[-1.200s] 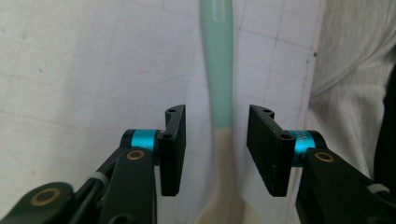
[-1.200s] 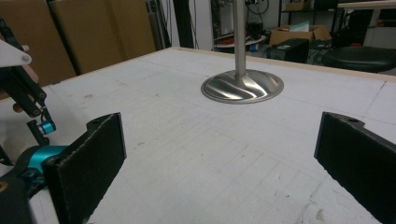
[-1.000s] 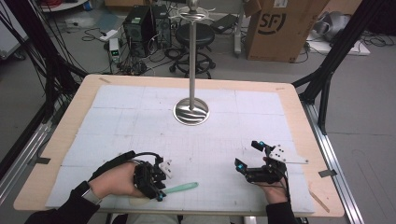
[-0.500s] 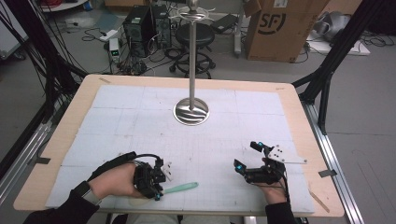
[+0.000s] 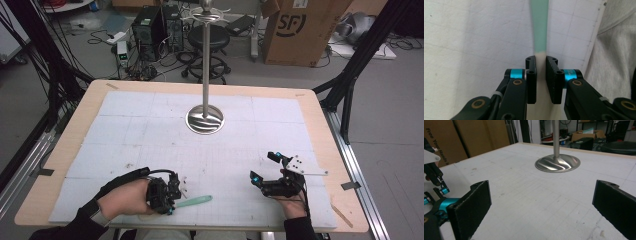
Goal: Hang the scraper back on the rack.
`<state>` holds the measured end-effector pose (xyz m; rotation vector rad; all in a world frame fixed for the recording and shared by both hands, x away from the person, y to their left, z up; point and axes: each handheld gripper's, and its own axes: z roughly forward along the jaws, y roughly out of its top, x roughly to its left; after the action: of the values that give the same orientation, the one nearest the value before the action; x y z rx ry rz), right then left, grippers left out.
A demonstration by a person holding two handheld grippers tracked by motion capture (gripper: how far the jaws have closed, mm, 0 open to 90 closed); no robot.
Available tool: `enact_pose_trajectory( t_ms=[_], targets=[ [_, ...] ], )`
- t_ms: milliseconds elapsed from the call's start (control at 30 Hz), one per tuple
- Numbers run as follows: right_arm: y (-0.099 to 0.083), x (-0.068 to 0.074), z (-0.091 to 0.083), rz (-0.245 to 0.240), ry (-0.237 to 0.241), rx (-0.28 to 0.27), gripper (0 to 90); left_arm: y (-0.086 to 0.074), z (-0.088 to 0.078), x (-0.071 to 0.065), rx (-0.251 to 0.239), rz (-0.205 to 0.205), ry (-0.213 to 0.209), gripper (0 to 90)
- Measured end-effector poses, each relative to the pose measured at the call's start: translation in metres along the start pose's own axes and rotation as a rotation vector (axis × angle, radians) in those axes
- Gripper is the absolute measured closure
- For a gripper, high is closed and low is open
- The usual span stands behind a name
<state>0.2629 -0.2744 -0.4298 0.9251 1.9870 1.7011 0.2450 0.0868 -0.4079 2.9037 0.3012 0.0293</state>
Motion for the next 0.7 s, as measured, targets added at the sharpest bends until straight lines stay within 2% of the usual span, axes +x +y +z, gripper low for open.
enact_pose_trajectory(
  t_ms=[100,233,333,433,600,700],
  targets=[
    [0.0,0.0,0.0,0.003,-0.002,-0.001,0.8,-0.004,-0.001,0.001,-0.031,0.004,-0.005,80.0],
    [0.0,0.0,0.0,0.002,-0.002,0.0,0.8,-0.012,-0.001,0.006,-0.091,-0.039,-0.039,80.1],
    [-0.001,0.0,0.0,0.008,0.001,0.006,0.8,-0.016,-0.002,0.009,-0.121,-0.055,-0.066,80.2],
    [-0.001,-0.001,0.0,0.002,-0.004,0.0,0.8,-0.019,-0.005,0.011,-0.144,-0.068,-0.061,80.2],
    [-0.001,-0.001,0.0,0.005,-0.006,-0.002,0.8,-0.022,-0.016,0.013,-0.213,-0.081,-0.068,80.1],
    [-0.001,-0.001,0.0,0.007,-0.006,0.001,0.8,-0.025,-0.022,0.015,-0.239,-0.091,-0.049,80.1]
  ],
)
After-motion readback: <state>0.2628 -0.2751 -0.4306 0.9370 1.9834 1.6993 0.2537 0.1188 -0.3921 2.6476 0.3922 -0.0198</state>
